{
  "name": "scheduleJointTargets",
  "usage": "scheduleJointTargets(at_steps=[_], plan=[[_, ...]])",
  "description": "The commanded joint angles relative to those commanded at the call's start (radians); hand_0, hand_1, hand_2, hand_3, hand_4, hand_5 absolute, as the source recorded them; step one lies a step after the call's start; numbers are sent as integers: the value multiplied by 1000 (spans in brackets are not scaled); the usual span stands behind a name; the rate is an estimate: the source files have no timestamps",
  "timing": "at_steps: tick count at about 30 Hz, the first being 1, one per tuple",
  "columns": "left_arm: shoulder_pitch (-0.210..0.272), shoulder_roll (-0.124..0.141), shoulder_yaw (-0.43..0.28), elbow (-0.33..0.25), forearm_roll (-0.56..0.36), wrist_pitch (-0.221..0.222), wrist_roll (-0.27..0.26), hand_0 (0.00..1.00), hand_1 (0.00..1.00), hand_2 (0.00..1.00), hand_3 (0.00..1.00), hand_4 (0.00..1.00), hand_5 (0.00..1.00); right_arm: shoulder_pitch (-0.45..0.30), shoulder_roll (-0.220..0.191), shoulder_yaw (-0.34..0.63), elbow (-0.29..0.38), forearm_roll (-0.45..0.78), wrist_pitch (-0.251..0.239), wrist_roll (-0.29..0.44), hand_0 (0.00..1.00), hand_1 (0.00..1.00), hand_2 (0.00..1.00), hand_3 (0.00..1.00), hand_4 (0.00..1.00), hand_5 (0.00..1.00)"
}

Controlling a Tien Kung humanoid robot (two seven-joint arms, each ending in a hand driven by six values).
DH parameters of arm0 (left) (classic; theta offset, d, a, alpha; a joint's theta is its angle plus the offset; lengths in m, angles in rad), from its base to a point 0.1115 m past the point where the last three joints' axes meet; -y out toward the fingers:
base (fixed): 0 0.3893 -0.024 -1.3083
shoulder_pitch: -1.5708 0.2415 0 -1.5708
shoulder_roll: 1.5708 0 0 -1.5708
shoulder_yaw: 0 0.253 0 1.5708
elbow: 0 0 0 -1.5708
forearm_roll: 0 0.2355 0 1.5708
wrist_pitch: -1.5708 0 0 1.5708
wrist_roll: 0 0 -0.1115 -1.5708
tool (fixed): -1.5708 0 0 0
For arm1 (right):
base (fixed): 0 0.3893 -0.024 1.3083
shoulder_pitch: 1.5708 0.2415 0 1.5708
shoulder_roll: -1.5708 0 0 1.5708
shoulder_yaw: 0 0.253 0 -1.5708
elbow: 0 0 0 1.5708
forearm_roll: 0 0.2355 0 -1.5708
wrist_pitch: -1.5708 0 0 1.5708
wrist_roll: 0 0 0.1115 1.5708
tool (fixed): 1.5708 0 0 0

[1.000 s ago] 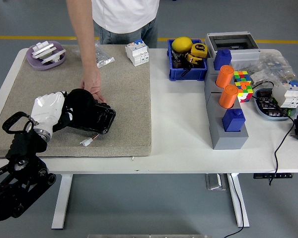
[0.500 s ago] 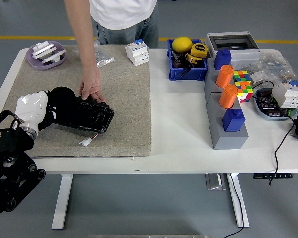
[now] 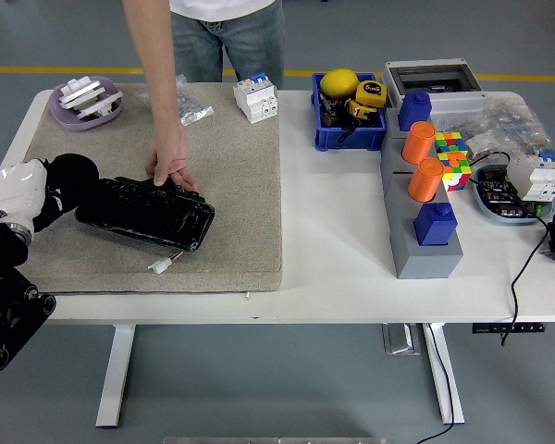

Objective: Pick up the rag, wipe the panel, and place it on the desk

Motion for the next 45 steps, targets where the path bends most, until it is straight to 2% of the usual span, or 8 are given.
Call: scheduleJointTargets(at_steps=[14, 15, 20, 21, 26, 27, 33, 45], plan=[[-30, -4, 4, 85, -51, 15, -40, 326, 446, 558, 447, 2, 2, 3, 3, -3, 1, 2, -4, -4, 748, 643, 667, 568, 926, 431], [-34, -4, 5, 93, -60, 10, -44, 391, 546, 608, 553, 558, 2, 4, 3, -3, 1, 2, -5, -4, 748, 644, 667, 567, 924, 431], [-48, -7, 3, 120, -79, -40, -38, 391, 546, 608, 553, 558, 2, 5, 2, -3, 1, 2, -8, -4, 748, 644, 667, 567, 924, 431], [-49, -7, 2, 121, -79, -48, -35, 549, 730, 773, 575, 691, 2, 5, 2, -4, 1, 2, -9, -4, 747, 644, 667, 567, 923, 431], [-49, -8, -6, 121, -78, -80, -29, 549, 730, 773, 575, 691, 2, 5, 4, -4, 1, 4, -9, -2, 747, 644, 667, 567, 923, 431], [-49, -9, -8, 120, -77, -81, -29, 668, 786, 830, 674, 807, 27, 4, 5, -5, 0, 5, -9, -2, 747, 643, 666, 566, 922, 430], [-46, -7, -17, 105, -68, -93, -20, 698, 808, 848, 748, 882, 153, 3, 6, -5, -1, 9, -8, -1, 747, 643, 664, 565, 920, 429], [-22, 19, -43, 22, -55, -161, 16, 713, 825, 865, 794, 912, 181, 3, 3, 4, -3, 6, -11, 0, 746, 643, 659, 565, 915, 425]])
